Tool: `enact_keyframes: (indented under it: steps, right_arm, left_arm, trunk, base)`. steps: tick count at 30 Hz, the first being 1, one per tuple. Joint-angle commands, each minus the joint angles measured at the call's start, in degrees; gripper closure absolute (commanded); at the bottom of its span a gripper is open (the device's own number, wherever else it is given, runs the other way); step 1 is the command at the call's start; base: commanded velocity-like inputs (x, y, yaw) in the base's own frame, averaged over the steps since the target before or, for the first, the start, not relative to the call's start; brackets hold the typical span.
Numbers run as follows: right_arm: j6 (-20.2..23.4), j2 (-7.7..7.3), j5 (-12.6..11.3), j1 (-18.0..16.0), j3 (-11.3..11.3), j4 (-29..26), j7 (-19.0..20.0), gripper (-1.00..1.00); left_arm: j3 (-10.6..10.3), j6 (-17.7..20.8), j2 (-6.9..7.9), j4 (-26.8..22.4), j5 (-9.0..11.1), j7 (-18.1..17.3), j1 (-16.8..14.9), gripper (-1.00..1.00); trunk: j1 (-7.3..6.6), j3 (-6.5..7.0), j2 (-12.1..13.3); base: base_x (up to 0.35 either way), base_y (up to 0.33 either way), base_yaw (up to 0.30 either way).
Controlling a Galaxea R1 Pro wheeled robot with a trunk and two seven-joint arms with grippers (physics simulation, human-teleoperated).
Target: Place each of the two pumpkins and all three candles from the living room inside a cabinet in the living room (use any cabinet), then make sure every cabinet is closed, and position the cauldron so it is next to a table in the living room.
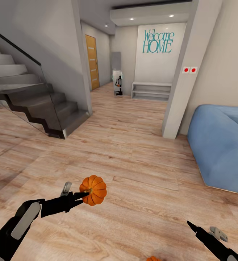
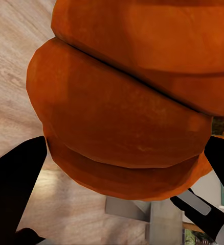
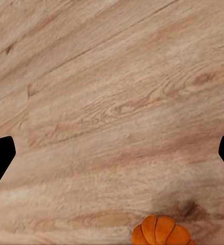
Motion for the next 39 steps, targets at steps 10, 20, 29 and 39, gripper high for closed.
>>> enact_keyframes:
  steps: [10, 20, 29, 39]
  right_arm:
    - [0.2, -0.02, -0.1, 0.0, -0.1, -0.1, 0.5, -1.00]
    - [0.3, -0.02, -0.3, 0.0, -0.1, -0.1, 0.5, -1.00]
    - [0.3, -0.02, 0.4, 0.0, 0.3, 0.0, -0.9, -1.00]
    - [1.1, 2.30, 9.2, 0.0, 3.1, 0.2, -7.6, -1.00]
  left_arm:
    - [0.0, 0.2, 0.02, 0.0, 0.1, -0.2, 0.0, 1.00]
    - [0.1, 0.2, 0.03, 0.0, 0.1, -0.2, 0.0, 1.00]
    - [0.2, 0.2, 0.04, 0.0, 0.2, -0.3, 0.0, 1.00]
    - [2.0, 0.2, -0.12, -0.3, 0.2, -0.3, 0.0, 1.00]
  trunk:
    - [2.20, -1.85, -4.0]
    - [4.39, -3.64, -8.1]
    - [6.37, -5.26, -11.7]
    - [8.57, -7.05, -15.7]
  base:
    - [-0.068, 0.000, 0.000]
    - [-0.007, 0.000, 0.000]
    - [0.000, 0.000, 0.000]
    - [0.000, 0.000, 0.000]
